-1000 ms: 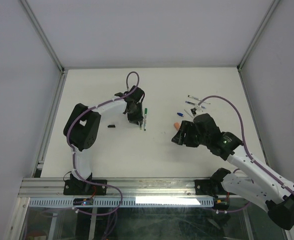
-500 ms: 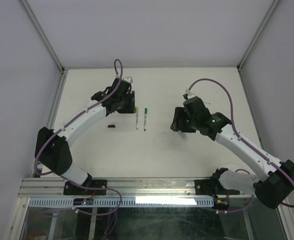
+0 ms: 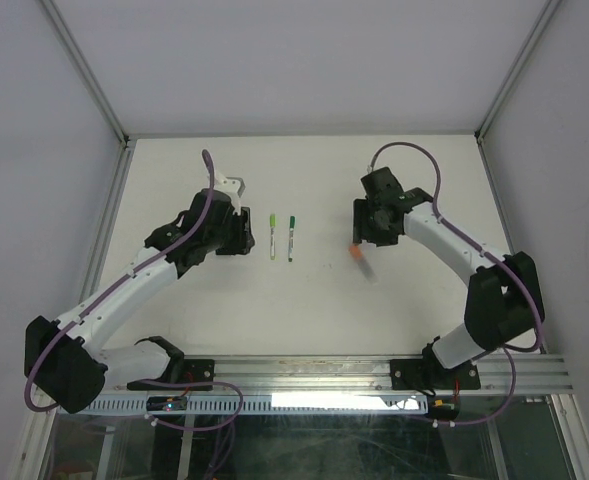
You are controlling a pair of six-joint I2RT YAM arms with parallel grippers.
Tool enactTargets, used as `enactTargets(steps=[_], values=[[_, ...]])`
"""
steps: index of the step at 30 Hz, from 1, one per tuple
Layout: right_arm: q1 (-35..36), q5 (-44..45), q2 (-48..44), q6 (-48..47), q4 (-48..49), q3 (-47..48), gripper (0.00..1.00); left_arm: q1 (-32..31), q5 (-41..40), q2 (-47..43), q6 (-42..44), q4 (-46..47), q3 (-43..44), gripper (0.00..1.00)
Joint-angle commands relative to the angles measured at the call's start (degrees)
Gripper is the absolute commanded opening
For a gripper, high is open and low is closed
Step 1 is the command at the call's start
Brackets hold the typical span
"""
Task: Insert the pens into the pen caps
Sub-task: Move the pen to the center of the board.
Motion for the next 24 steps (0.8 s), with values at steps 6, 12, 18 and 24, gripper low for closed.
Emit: enactTargets(steps=[6, 12, 18, 24], values=[[-5.3, 0.8, 9.9, -9.5, -2.2, 11.6, 0.57, 0.3, -2.2, -1.2, 1.0, 5.9, -4.9, 0.38], [-5.1, -8.8, 13.1, -12.9, -3.3, 10.8, 0.61, 0.3, -4.7, -0.9, 1.0, 6.0, -4.3, 0.38], [-3.0, -9.0, 14.5, -13.5, -2.7, 7.2, 0.65, 0.3, -5.8, -1.1, 1.1, 6.0, -4.2, 0.39], [-1.4, -4.6, 17.2, -13.3, -3.7, 6.8, 0.64, 0.3, -6.0, -0.8, 1.2, 6.0, -4.0, 0.39]])
